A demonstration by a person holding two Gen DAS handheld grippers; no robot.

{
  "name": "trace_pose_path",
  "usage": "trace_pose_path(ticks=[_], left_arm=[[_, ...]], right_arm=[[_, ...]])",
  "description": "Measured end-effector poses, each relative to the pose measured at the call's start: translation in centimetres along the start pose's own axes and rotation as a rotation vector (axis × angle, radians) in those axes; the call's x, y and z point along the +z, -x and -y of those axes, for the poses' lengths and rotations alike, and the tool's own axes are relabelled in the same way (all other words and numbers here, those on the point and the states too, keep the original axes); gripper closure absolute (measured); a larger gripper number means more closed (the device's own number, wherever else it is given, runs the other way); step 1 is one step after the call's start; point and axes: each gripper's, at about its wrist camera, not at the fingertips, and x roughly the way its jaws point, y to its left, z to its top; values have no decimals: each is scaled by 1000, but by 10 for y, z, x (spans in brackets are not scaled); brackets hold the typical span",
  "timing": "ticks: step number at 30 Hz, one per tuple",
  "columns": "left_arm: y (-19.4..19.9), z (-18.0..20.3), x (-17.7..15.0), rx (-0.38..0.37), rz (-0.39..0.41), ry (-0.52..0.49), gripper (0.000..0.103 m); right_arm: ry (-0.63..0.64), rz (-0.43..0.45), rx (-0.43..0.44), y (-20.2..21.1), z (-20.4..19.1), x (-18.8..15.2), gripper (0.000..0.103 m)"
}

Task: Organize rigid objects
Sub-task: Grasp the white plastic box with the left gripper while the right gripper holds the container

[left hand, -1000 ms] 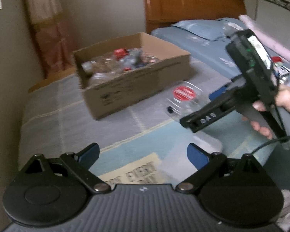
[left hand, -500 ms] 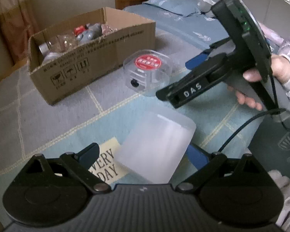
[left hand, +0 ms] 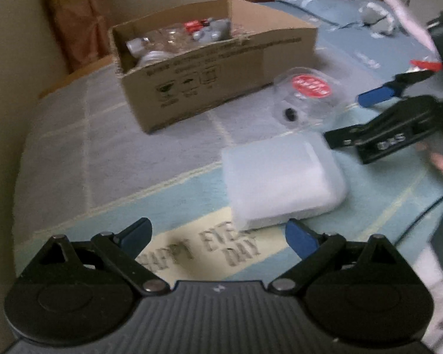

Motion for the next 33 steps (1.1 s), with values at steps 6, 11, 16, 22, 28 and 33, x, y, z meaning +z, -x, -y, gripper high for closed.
trace_pose_path(ticks=[6,11,16,22,28,33], left_arm=[[-2,26,3,-62,19,-36,6],[-11,32,16,-76,51,18,6],[-18,36,22,-77,62,49,13],[-20,16,20,-9,72,102,19],[-19,-22,13,86,80,214,19],[-19,-37,8,84,96,287,19]], right_arm=[[4,13,3,0,0,-2,0],[17,28,14,2,1,-5,0],[23,36,19,4,3,-7,0],[26,72,19,7,5,-12,0],[10,71,5,8,0,-13,0],[38,68,27,5,-15,-8,0]])
